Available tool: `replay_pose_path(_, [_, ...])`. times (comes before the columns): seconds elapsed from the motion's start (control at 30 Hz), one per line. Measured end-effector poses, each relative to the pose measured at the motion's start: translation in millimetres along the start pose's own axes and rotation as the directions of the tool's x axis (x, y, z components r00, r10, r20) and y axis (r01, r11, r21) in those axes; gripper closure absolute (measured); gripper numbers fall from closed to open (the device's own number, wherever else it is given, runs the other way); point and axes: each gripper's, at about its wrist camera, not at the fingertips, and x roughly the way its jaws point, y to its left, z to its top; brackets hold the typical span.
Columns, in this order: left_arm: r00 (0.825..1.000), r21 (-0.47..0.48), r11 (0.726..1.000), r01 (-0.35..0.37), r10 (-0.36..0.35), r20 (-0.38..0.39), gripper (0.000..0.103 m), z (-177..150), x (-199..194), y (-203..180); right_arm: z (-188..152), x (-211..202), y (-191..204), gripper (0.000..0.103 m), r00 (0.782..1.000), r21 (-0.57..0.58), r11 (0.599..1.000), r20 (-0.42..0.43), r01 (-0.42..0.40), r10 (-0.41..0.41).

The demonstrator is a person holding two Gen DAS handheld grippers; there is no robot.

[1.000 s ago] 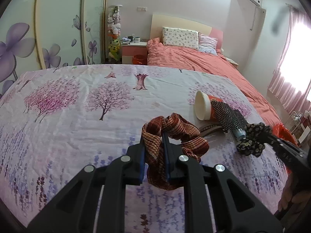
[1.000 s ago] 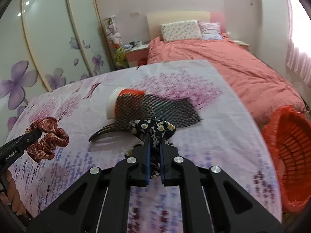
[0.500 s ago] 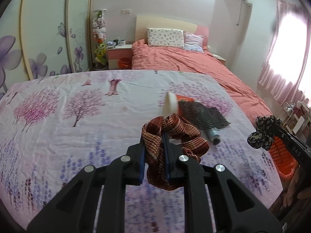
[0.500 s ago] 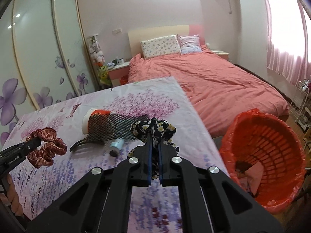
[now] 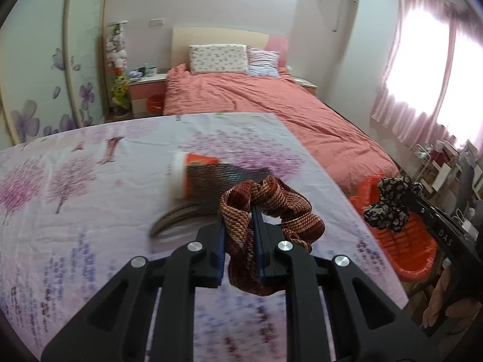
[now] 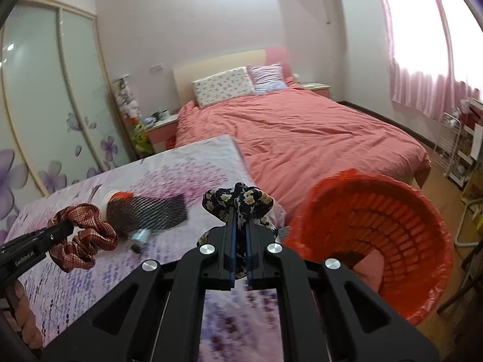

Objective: Collect trash
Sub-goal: 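Carry both cloths in both grippers over the orange basket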

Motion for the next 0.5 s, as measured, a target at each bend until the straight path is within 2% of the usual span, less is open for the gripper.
replay_pose_path(0.5, [0.987, 0.113, 0.981, 0.158, -0.156, -0.023, 0.087, 10, 27, -112, 5, -25, -84, 0.098, 0.992, 0.153, 0.984, 0.068, 0.094, -0.106])
